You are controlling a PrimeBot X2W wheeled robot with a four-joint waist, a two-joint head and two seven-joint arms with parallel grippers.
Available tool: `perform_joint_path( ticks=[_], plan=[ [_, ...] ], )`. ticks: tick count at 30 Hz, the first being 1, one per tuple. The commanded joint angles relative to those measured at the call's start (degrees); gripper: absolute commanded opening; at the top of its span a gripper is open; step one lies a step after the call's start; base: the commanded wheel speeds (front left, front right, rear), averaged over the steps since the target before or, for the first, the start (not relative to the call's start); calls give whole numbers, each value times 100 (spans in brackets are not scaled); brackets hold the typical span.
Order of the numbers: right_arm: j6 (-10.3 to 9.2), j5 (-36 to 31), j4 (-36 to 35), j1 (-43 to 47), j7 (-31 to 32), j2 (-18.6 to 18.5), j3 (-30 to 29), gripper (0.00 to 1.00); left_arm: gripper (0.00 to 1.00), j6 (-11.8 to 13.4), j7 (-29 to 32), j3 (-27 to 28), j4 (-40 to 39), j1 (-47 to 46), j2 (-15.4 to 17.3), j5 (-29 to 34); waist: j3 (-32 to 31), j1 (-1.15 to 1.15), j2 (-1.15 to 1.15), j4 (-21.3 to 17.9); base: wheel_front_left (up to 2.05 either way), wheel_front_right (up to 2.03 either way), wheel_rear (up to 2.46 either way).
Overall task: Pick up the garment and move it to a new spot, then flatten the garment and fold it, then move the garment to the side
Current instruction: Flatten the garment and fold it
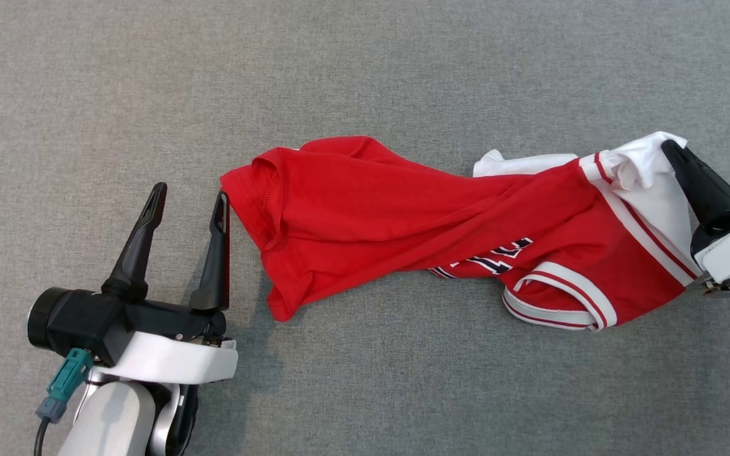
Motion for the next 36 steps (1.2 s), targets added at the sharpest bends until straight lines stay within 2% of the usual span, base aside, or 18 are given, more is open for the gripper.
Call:
perform_joint_path(
  ticks=[1, 5, 10, 14, 18, 26, 30, 36],
  plan=[
    [0, 5, 72, -45, -160, -61, 5, 100, 100, -27, -29, 7, 28, -112, 15, -19, 0, 0, 0, 12, 0, 0, 0],
    [0, 30, 150, 123, -858, -118, -42, 100, 100, -51, -46, 37, 104, -124, -19, -8, -27, 0, 0, -42, 0, 0, 0],
    [0, -116, -101, 468, -1982, -112, -238, 100, 100, -48, -62, 121, 148, -122, 21, 26, -77, 0, 0, -220, 0, 0, 0],
    [0, -756, -370, 776, -2813, -171, -329, 100, 100, -33, -68, 184, 169, -76, 65, 28, -144, 0, 0, -360, 0, 0, 0],
    [0, -1512, -656, 1010, -3355, -202, -182, 100, 100, -9, -70, 253, 195, 10, 122, 1, -271, 0, 0, -479, 0, 0, 0],
    [0, -2818, -885, 1583, -3618, -113, 418, 100, 100, 48, -20, 312, 237, 211, 230, -48, -647, 0, 0, -555, 0, 0, 0],
    [0, -2969, -838, 1873, -3628, 80, 444, 100, 100, 105, 22, 327, 234, 365, 252, -100, -827, 0, 0, -558, 0, 0, 0],
    [0, -3034, -844, 1975, -3578, 119, 470, 100, 100, 159, 81, 322, 147, 481, 274, -98, -903, 0, 0, -554, 0, 0, 0]
  ],
)
